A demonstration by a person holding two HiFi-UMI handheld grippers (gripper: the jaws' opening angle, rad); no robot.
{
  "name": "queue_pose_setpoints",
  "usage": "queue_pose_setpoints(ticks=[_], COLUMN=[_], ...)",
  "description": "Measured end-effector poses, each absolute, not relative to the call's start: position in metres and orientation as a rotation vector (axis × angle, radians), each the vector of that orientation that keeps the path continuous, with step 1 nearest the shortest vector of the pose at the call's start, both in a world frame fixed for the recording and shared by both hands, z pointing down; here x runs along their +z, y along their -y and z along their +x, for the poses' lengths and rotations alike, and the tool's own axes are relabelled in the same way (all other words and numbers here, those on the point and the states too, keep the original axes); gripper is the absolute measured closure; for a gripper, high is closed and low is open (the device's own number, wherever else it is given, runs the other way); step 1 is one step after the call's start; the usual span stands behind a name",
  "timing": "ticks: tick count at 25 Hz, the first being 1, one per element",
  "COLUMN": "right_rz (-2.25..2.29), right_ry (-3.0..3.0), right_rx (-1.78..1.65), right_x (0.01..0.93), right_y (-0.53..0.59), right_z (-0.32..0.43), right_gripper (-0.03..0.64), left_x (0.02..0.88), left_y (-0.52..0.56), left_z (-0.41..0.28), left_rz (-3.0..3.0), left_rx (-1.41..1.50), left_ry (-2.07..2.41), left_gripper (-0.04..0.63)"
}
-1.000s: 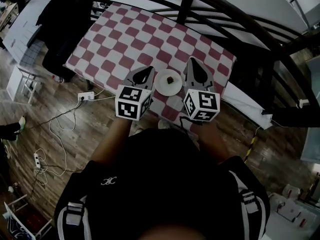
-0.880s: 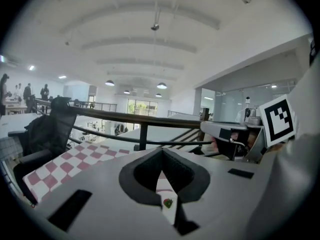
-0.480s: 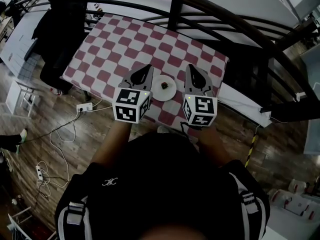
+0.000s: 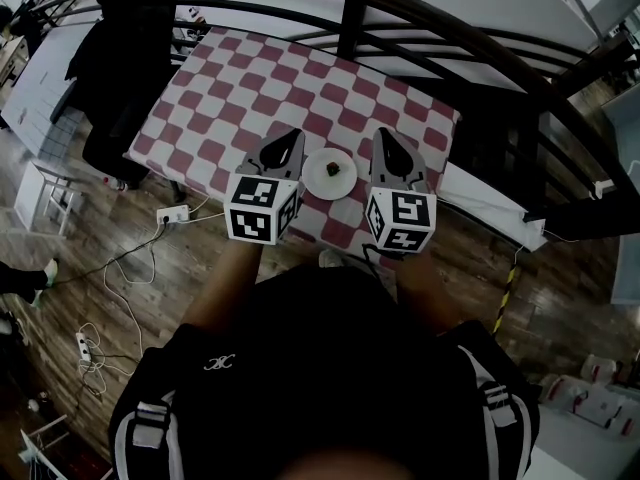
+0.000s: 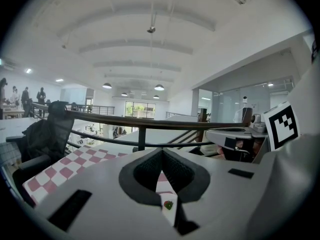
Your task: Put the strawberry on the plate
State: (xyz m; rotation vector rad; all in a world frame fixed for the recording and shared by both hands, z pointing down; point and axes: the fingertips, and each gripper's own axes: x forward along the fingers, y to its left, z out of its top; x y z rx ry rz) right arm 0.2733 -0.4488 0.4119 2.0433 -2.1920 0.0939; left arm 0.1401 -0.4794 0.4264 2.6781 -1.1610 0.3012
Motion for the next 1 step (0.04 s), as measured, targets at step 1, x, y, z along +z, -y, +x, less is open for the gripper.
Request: queue_pose_setpoints(ticks=[1], right_rz=[2.042], right_ry=[2.192], right_rx=[0.085], right_x=[0.4106], right_y=[0.4486], right_z=[0.2717], right_gripper=[0.604], left_x=[0.4271], left_y=[0.4792], left_z=[0.139], left_rz=[2.677], left_rx=[0.303], left_ry=[1.161], left_gripper=[0.603])
